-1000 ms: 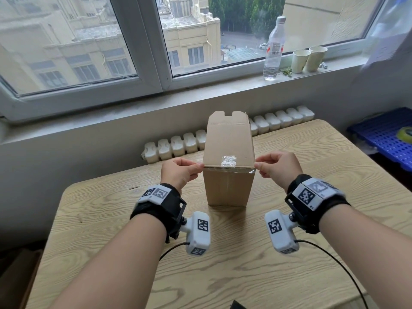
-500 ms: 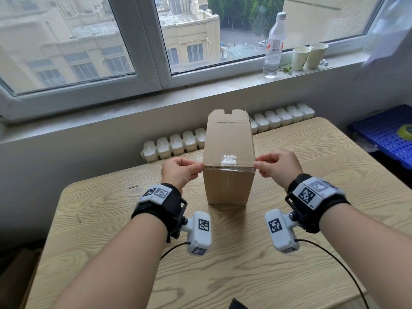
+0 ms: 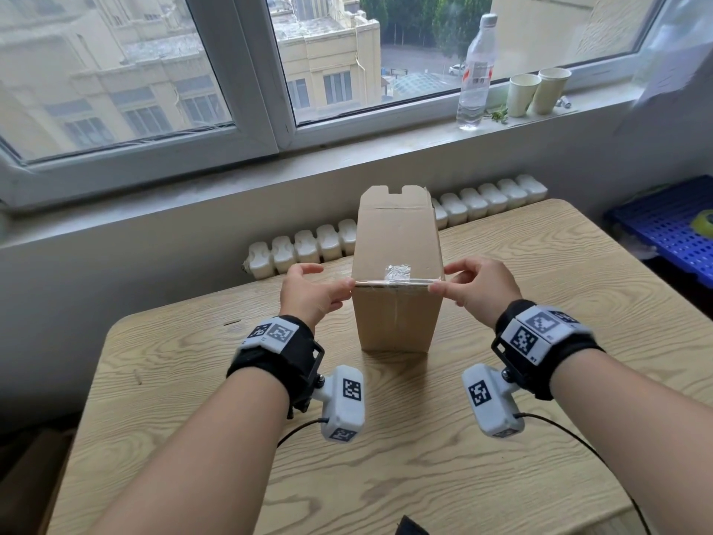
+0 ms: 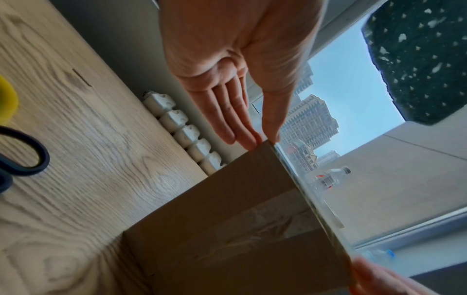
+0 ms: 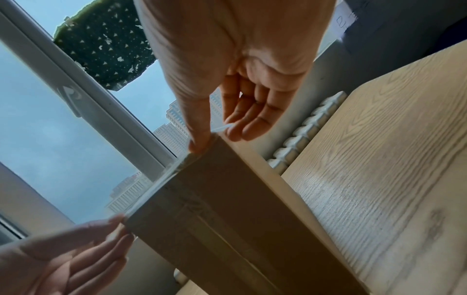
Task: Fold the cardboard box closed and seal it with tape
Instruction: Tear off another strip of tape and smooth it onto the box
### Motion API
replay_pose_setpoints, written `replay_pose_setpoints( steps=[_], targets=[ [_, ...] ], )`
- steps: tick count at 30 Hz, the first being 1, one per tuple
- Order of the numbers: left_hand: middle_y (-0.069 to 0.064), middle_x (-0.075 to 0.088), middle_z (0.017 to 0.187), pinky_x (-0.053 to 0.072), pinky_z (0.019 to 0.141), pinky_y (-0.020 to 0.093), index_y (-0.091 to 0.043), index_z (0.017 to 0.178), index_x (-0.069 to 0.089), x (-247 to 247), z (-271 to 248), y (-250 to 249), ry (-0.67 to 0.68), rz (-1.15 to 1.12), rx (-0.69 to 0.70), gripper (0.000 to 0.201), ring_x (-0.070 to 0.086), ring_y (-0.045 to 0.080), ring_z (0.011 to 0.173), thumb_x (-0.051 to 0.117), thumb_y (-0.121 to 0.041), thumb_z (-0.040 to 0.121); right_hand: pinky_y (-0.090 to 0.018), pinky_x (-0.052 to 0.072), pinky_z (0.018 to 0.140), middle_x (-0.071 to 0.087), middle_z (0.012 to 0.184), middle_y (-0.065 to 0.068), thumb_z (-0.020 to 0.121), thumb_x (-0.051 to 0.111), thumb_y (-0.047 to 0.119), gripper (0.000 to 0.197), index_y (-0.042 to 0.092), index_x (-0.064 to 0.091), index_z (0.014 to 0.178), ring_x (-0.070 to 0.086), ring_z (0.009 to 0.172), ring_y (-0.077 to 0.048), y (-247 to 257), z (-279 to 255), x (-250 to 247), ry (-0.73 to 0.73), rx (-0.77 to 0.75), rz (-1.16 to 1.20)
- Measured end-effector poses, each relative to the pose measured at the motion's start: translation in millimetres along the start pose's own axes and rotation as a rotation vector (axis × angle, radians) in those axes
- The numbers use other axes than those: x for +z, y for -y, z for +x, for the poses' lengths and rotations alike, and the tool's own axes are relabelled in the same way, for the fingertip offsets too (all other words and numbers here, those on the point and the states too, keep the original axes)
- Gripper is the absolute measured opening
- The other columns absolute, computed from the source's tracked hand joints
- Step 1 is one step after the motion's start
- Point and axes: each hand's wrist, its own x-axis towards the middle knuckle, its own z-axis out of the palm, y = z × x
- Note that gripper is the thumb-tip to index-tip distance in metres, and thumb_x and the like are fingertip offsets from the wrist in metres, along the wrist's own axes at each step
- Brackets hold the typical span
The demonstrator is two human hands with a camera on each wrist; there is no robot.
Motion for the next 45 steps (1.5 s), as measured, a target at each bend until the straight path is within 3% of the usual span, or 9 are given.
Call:
replay_pose_setpoints(
  steps=[6, 13, 20, 26, 30, 34, 39, 42, 45],
  targets=[
    [0.001, 0.061, 0.119, 0.046, 0.097, 0.037, -0.023, 0.115, 0.059, -2, 2, -7, 0.099, 0.114, 0.175, 0.054, 0.056, 0.018, 0.116, 0.082, -0.01, 0.068, -0.03, 0.048, 0.09, 0.051, 0.116, 0.006, 0.067, 0.084, 0.036, 0.059, 0.03, 0.057, 0.12, 0.054, 0.103, -0.01, 7, -7, -1, -0.053, -0.158, -0.109],
    [-0.002, 0.043, 0.145, 0.027, 0.109, 0.027, -0.033, 0.072, 0.072, 29, -8, -19, 0.238, 0.522, 0.437, 0.028, 0.037, 0.012, 0.134, 0.087, -0.012, 0.061, -0.022, 0.038, 0.096, 0.048, 0.123, 0.006, 0.07, 0.083, 0.021, 0.018, 0.029, 0.07, 0.081, 0.048, 0.116, -0.012, 12, -4, 13, 0.003, -0.386, -0.342],
    [-0.006, 0.061, 0.13, 0.037, 0.108, 0.028, -0.022, 0.074, 0.076, 20, 8, -11, 0.178, 0.513, 0.447, 0.021, 0.052, 0.005, 0.119, 0.085, -0.007, 0.063, -0.036, 0.051, 0.096, 0.058, 0.116, 0.009, 0.076, 0.078, 0.013, 0.021, 0.023, 0.076, 0.095, 0.057, 0.108, -0.012, -3, 3, 13, -0.031, -0.408, -0.227],
    [-0.005, 0.061, 0.13, 0.054, 0.089, 0.032, -0.014, 0.079, 0.075, 10, 12, -17, 0.293, 0.428, 0.322, 0.037, 0.061, 0.01, 0.107, 0.064, 0.019, 0.067, -0.027, 0.05, 0.096, 0.057, 0.121, 0.012, 0.079, 0.065, -0.004, 0.037, 0.025, 0.075, 0.099, 0.057, 0.112, -0.011, -3, 0, 3, 0.065, -0.345, -0.136],
    [0.002, 0.066, 0.11, 0.057, 0.08, 0.033, -0.015, 0.077, 0.065, 21, 14, -28, 0.226, 0.446, 0.289, 0.014, 0.065, 0.016, 0.097, 0.074, -0.006, 0.071, -0.027, 0.052, 0.081, 0.048, 0.117, 0.01, 0.071, 0.079, 0.037, 0.046, 0.032, 0.059, 0.112, 0.062, 0.092, -0.009, 11, -1, 4, -0.023, -0.192, -0.074],
    [-0.002, 0.054, 0.103, 0.051, 0.072, 0.026, -0.023, 0.085, 0.056, 39, 20, -21, 0.092, 0.666, 0.294, 0.051, 0.058, 0.006, 0.083, 0.084, -0.051, 0.054, -0.031, 0.048, 0.084, 0.052, 0.118, 0.003, 0.067, 0.079, 0.051, 0.074, 0.024, 0.05, 0.128, 0.056, 0.098, -0.013, 18, 6, 17, -0.09, -0.019, -0.155],
    [0.001, 0.059, 0.1, 0.05, 0.074, 0.028, -0.023, 0.081, 0.055, 41, 28, -16, 0.097, 0.628, 0.234, 0.042, 0.06, 0.011, 0.083, 0.087, -0.041, 0.059, -0.042, 0.056, 0.084, 0.064, 0.09, 0.004, 0.073, 0.081, 0.027, 0.049, 0.015, 0.064, 0.117, 0.064, 0.089, -0.019, 4, 19, 19, -0.03, 0.042, 0.096],
    [0.003, 0.066, 0.093, 0.055, 0.085, 0.037, -0.024, 0.073, 0.059, 34, 32, -15, 0.103, 0.535, 0.224, 0.027, 0.064, 0.018, 0.087, 0.085, -0.028, 0.067, -0.035, 0.058, 0.081, 0.068, 0.09, 0.0, 0.086, 0.069, 0.011, 0.035, 0.004, 0.065, 0.12, 0.067, 0.085, -0.018, -2, 20, 10, 0.006, 0.079, 0.254],
    [0.004, 0.068, 0.093, 0.056, 0.086, 0.042, -0.023, 0.073, 0.062, 32, 32, -14, 0.089, 0.502, 0.226, 0.021, 0.066, 0.02, 0.092, 0.083, -0.023, 0.071, -0.036, 0.058, 0.082, 0.071, 0.085, 0.002, 0.087, 0.067, 0.019, 0.02, 0.011, 0.073, 0.104, 0.069, 0.083, -0.016, -12, 17, 4, -0.206, 0.077, 0.22]
  ],
)
